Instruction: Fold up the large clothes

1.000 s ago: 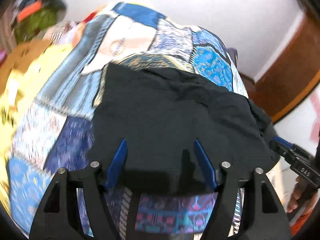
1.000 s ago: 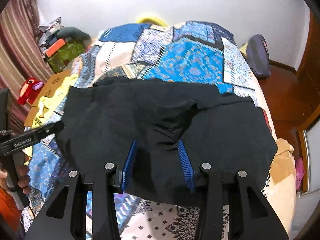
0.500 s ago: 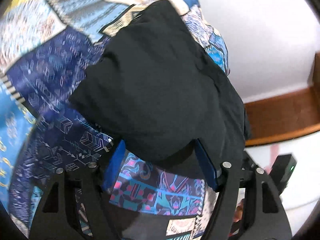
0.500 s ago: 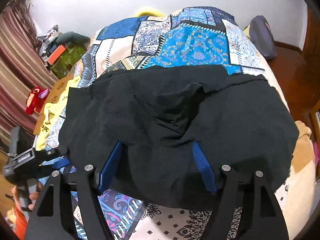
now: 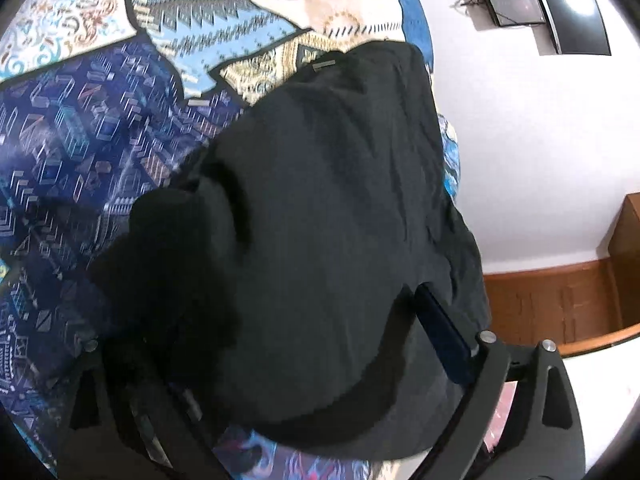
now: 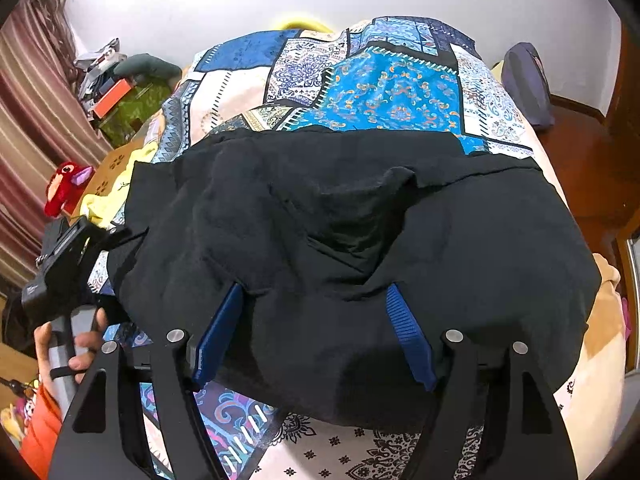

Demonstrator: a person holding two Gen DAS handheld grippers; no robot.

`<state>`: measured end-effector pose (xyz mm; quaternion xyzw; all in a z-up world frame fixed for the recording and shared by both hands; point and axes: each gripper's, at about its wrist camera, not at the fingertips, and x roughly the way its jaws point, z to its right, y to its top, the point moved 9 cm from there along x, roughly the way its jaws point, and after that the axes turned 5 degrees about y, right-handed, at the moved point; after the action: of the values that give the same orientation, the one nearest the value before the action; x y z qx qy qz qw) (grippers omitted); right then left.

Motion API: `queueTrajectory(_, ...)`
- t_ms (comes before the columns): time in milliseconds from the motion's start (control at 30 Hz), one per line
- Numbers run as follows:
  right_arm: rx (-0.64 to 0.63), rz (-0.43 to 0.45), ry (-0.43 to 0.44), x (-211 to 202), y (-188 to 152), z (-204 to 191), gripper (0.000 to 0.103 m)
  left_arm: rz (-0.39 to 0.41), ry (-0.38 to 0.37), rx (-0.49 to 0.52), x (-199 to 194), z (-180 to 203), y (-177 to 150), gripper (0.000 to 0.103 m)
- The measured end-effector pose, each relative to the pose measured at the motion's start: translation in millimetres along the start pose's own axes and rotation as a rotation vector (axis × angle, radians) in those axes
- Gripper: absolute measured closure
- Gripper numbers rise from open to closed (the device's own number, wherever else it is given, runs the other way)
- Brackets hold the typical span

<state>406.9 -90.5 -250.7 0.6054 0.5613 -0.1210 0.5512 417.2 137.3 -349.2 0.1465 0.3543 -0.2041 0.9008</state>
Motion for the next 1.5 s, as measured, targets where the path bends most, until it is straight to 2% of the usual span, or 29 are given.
queueTrajectory(33,0.004,-0.001,0.0,0,0,0,0.032,0.021,0.029,-0.004,0,1,1,0.014)
queueTrajectory(100,0.012,-0.001,-0.006,-2,0,-1,0.032,0.068,0.083,-0.005,-1,4,4,0.033)
queueTrajectory(133,0.012,-0.003,-0.014,-4,1,-1,0.032,0.089,0.102,0.001,-4,5,4,0.038)
queueTrajectory(200,0.0,-0.002,-0.042,-10,2,-5,0.032,0.124,0.12,0.03,-12,10,5,0.055)
queueTrajectory(300,-0.085,0.03,-0.08,-27,6,-21,0.032,0.176,0.135,0.107,-29,24,8,0.066)
queueTrajectory(367,-0.158,0.055,-0.101,-38,8,-38,0.032,0.219,0.148,0.159,-42,38,7,0.069)
queueTrajectory(433,-0.236,0.08,-0.12,-45,10,-57,0.032,0.288,0.156,0.223,-65,55,6,0.07)
queueTrajectory(467,-0.262,0.082,-0.118,-44,10,-65,0.032,0.31,0.156,0.241,-81,50,10,0.07)
queueTrajectory(567,-0.314,0.038,-0.104,-23,9,-87,0.034,0.406,0.161,0.311,-123,58,16,0.07)
queueTrajectory(633,-0.293,-0.001,-0.042,-6,7,-96,0.034,0.458,0.158,0.349,-151,58,15,0.071)
queueTrajectory(733,-0.221,-0.09,0.081,27,1,-108,0.034,0.514,0.173,0.394,-174,56,18,0.072)
queueTrajectory(800,-0.22,-0.125,0.115,43,-6,-120,0.034,0.541,0.183,0.432,-188,57,15,0.072)
queueTrajectory(900,-0.29,-0.157,0.083,68,-21,-142,0.031,0.548,0.196,0.504,-192,66,8,0.072)
queueTrajectory(1000,-0.324,-0.154,0.049,72,-25,-153,0.031,0.583,0.248,0.616,-190,80,-6,0.072)
queueTrajectory(1133,-0.271,-0.148,0.108,50,-23,-139,0.034,0.609,0.234,0.715,-193,103,-17,0.072)
queueTrajectory(1267,-0.265,-0.084,0.094,8,-22,-123,0.034,0.614,0.244,0.828,-188,124,-36,0.072)
queueTrajectory(1300,-0.258,-0.05,0.084,-5,-22,-116,0.034,0.613,0.257,0.874,-184,131,-43,0.072)
queueTrajectory(1400,-0.232,0.029,-0.028,-34,-24,-77,0.033,0.627,0.294,0.975,-174,145,-57,0.072)
queueTrajectory(1500,-0.176,0.021,-0.098,-36,-30,-38,0.034,0.641,0.306,1.038,-170,159,-72,0.072)
